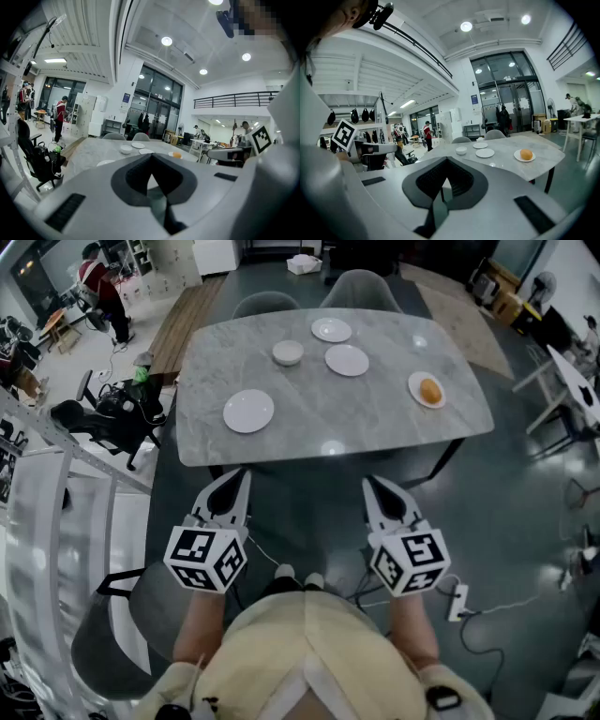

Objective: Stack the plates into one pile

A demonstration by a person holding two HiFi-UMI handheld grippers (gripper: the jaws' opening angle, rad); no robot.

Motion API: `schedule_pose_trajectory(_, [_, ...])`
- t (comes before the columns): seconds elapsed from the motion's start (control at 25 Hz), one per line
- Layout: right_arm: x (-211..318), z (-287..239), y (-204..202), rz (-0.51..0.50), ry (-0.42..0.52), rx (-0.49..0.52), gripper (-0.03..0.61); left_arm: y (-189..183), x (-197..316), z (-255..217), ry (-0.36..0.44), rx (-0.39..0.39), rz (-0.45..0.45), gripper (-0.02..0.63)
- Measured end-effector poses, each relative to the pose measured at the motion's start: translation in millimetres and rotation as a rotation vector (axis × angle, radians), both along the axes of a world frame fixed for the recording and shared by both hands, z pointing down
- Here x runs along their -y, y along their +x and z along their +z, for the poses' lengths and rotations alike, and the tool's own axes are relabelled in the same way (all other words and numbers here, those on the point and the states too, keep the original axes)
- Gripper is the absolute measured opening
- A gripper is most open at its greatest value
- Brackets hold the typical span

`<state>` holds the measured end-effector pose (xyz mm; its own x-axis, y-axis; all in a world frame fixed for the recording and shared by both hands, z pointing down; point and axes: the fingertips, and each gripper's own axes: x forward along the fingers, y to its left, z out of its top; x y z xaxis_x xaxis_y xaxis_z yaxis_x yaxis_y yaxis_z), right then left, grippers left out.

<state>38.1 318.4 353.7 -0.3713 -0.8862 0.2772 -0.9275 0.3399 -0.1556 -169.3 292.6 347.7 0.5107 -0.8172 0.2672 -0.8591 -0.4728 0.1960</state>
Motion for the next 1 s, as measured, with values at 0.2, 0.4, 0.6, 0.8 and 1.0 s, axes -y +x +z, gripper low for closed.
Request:
schedule_pose_trajectory(0.2, [2.0, -1.2, 6.9, -0.001, 0.009, 0.0, 0.003, 5.7, -1.5, -0.3, 0.008, 0.005, -0.015, 0.003])
schedule_pose_trajectory(0.4, [-3.3, 1.7, 13.1, -0.023, 0.001, 0.04, 0.003, 12.5, -6.3, 0.3, 0.014, 0.021, -0.031, 0.003])
schedule_pose_trajectory(0.6, [-6.7, 7.9, 10.4, -0.076, 0.018, 0.043, 0.005, 19.1, -15.8, 8.7, 0.03, 0.022, -0.041, 0.003])
schedule_pose_trajectory(0.8, [-10.8, 21.0, 0.8, -0.133, 0.005, 0.077, 0.005, 17.4, -26.1, 24.3, 0.006, 0.008, -0.033, 0.003])
schedule_pose_trajectory(1.0, [-2.4, 31.7, -6.1, -0.165, -0.022, 0.102, 0.005, 6.0, -17.7, 36.7, 0.021, 0.1, -0.097, 0.003])
